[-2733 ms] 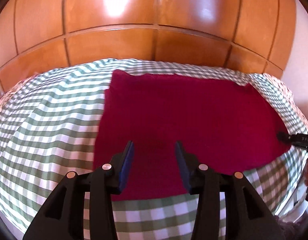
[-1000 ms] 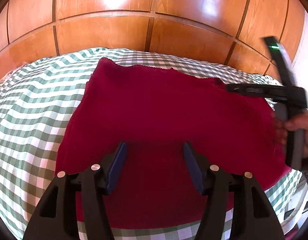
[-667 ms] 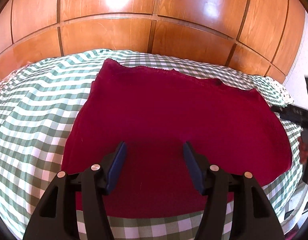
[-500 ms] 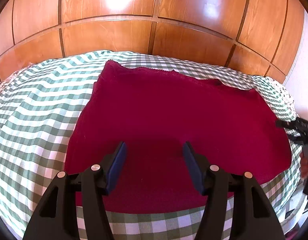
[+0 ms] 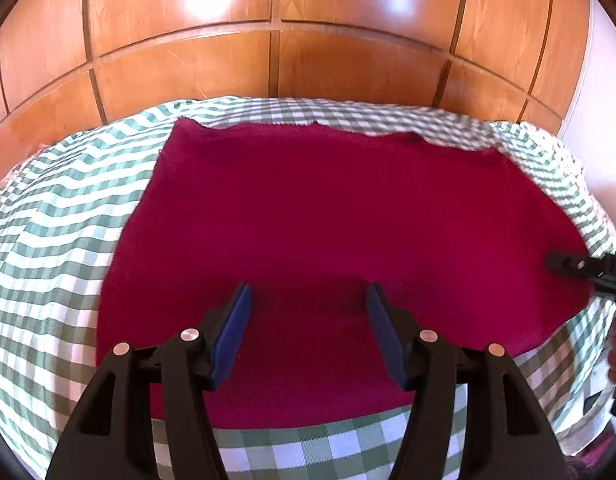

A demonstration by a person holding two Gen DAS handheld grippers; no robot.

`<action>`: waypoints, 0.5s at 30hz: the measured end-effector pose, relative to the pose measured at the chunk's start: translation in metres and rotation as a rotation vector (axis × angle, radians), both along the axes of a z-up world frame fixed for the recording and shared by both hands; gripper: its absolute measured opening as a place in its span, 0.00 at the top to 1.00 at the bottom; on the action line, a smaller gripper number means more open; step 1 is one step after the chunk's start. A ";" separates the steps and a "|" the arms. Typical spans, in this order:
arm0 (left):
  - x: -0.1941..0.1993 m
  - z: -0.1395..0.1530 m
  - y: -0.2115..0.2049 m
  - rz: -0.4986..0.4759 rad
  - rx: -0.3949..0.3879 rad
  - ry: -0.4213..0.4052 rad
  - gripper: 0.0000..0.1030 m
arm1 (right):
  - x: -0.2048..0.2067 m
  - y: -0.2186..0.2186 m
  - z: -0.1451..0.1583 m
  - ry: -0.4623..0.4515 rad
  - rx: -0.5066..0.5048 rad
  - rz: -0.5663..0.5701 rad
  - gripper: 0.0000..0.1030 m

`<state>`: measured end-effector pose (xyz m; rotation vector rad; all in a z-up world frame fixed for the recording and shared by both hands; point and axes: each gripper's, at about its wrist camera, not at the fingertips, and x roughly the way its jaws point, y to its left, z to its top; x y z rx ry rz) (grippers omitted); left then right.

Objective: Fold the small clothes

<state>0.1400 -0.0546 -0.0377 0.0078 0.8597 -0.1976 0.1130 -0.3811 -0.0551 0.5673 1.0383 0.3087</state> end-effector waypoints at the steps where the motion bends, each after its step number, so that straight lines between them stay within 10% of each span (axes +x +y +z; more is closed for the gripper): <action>1: 0.001 0.000 0.000 -0.003 -0.002 0.001 0.43 | 0.000 0.004 0.005 -0.013 0.000 0.004 0.70; 15: 0.001 0.018 0.069 0.005 -0.247 0.031 0.55 | 0.038 0.128 0.105 -0.251 0.010 0.230 0.76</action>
